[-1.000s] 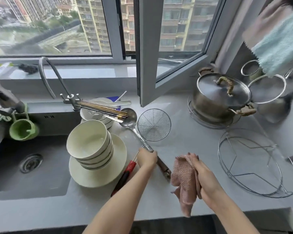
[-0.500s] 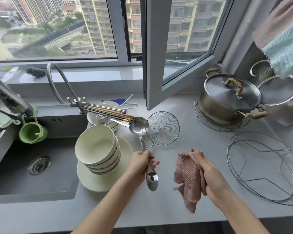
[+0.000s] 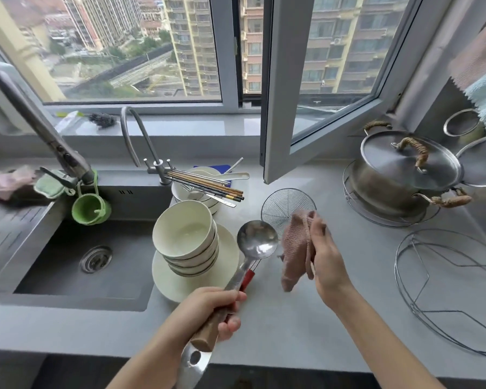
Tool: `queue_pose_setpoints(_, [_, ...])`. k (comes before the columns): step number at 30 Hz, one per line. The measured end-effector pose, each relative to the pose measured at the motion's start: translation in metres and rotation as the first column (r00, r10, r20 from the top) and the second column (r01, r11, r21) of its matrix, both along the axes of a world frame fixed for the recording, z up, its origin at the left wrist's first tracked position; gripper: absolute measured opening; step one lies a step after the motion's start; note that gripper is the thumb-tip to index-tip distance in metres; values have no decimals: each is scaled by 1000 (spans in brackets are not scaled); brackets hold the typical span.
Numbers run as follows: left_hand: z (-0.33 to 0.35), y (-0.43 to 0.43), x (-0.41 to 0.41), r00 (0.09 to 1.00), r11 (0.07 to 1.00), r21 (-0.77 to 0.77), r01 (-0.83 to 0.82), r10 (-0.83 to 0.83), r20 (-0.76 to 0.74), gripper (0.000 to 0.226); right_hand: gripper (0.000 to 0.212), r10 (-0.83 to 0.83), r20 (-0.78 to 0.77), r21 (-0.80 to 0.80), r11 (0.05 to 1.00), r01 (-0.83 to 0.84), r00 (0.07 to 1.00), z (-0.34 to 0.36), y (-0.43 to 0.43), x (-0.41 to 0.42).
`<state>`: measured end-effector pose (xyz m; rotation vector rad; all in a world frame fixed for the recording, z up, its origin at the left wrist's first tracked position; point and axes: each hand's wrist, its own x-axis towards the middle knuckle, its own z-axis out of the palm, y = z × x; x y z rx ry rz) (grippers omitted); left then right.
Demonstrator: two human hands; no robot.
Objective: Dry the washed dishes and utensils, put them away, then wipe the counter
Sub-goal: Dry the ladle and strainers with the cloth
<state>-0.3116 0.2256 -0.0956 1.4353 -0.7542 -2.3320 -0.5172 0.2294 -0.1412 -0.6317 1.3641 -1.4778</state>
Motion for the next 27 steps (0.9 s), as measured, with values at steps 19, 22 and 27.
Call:
queue_pose_setpoints(19, [18,-9,23,888,860,-226,458,-454,73,26,70,145,-888,254,946,-204,-437,-43,-52,-40])
queue_pose_setpoints(22, [22,-10,17,890,849,-277,449,-451,58,26,65,312,-949,314,937,-151,-39,-33,-49,-39])
queue_pose_setpoints(27, [26,-17,9,907,883,-255,394,-418,-49,29,55,-43,-770,108,974,197,637,-27,-47,-26])
